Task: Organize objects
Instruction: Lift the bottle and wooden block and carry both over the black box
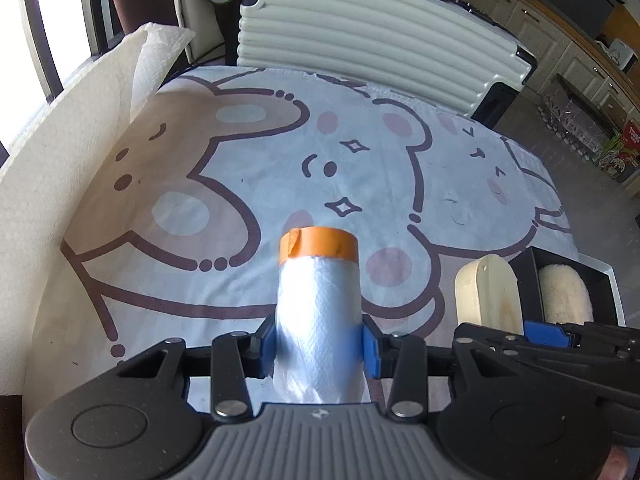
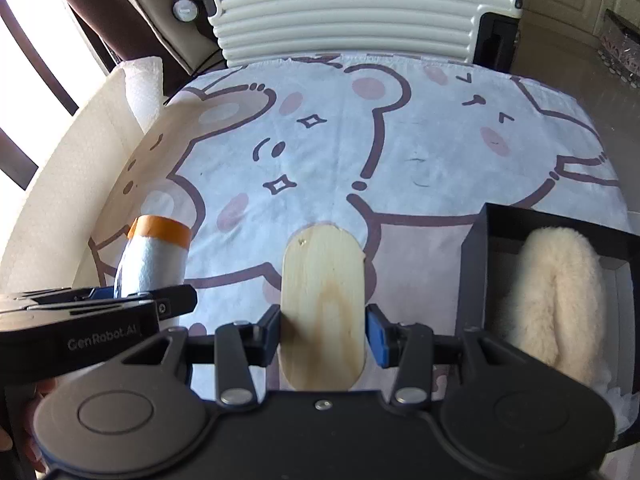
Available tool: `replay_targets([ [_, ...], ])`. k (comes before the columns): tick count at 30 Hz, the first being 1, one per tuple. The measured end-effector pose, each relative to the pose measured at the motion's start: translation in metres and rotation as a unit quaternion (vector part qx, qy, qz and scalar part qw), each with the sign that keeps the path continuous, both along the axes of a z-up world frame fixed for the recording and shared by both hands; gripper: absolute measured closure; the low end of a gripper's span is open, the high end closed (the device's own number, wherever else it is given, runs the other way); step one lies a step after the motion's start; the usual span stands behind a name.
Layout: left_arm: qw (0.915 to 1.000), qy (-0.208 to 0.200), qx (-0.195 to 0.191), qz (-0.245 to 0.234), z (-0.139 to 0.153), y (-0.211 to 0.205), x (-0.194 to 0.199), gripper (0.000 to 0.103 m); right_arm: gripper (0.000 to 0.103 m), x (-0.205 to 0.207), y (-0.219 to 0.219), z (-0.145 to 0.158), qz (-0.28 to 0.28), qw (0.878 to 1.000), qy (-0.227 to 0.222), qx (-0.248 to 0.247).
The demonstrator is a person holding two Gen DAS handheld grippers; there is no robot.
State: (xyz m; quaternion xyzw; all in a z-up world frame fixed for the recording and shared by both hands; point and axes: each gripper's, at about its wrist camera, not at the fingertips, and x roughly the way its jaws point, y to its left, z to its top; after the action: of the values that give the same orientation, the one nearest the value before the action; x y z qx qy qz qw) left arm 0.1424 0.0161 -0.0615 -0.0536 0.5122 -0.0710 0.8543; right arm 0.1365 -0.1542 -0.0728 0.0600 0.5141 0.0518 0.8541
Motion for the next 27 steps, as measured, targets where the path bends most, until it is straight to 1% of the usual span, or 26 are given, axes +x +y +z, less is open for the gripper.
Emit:
replay_targets([
  [9, 0.9991, -0.039, 0.011, -0.008, 0.030, -0.011, -0.018, 0.060, 0.058, -0.023, -0.016, 0.035, -0.012, 0.999, -0.047, -0.005],
  [13, 0.9982, -0.053, 0.021, -0.015, 0.040, -0.019, -0.026, 0.060, 0.058, -0.033, -0.020, 0.047, -0.009, 0.998, -0.061, -0.022],
  [20, 0.9974, -0.066, 0.021, -0.019, 0.053, -0.030, -0.038, 0.060, 0.058, -0.048, -0.027, 0.060, -0.008, 0.996, -0.078, -0.036],
  [27, 0.9969, -0.072, 0.018, -0.026, 0.059, -0.042, -0.045, 0.060, 0.058, -0.060, -0.042, 0.069, -0.016, 0.995, -0.089, -0.036],
])
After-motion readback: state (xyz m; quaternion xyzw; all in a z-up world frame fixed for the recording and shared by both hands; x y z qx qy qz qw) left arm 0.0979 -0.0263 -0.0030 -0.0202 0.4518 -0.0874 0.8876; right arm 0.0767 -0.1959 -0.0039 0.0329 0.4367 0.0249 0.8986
